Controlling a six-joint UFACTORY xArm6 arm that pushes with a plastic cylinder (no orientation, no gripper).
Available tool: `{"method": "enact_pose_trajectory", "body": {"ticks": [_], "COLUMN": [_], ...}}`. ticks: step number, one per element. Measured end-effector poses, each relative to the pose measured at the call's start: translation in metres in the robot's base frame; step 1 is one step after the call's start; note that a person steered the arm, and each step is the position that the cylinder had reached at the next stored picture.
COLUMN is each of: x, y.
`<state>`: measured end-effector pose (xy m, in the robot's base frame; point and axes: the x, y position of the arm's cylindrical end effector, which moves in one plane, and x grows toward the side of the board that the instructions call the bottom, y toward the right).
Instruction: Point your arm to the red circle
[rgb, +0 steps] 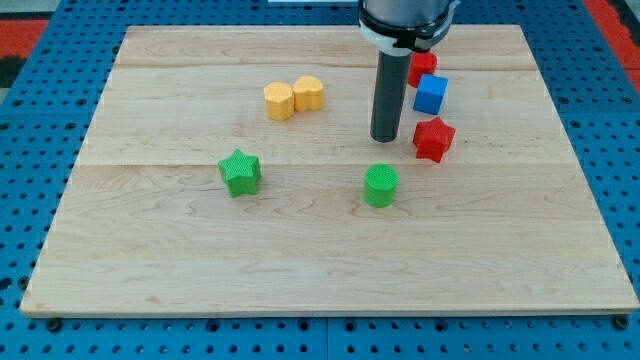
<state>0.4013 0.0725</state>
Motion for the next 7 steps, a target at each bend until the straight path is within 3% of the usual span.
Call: {"method": "enact_pose_trajectory", "body": {"ticks": [1,4,5,7], "x": [0.000,0.049,0.086,0.092], "y": [0.000,-0.076,-0.062,-0.023]}}
